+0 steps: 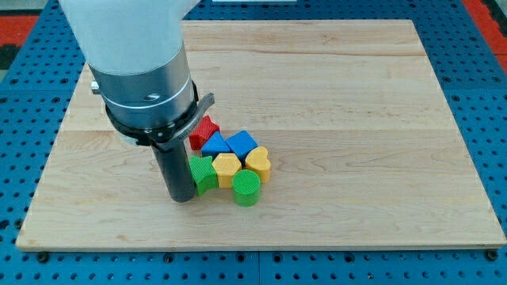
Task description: Push the green circle into the yellow hexagon
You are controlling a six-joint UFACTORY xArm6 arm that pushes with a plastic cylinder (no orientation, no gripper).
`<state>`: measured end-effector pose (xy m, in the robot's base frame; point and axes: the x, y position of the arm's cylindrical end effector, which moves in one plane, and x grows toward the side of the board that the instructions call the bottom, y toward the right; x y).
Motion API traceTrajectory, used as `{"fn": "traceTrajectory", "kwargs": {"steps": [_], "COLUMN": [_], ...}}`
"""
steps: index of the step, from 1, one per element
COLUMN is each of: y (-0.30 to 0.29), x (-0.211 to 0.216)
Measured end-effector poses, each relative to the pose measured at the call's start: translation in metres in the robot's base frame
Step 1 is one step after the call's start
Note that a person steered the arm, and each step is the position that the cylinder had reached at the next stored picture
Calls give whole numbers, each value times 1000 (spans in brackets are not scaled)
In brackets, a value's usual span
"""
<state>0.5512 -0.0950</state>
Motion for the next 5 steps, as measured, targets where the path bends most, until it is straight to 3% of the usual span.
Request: {"fn": "traceTrajectory", "kwargs": {"steps": [2,3,5], "y": [8,26,100], "x": [4,31,43]}}
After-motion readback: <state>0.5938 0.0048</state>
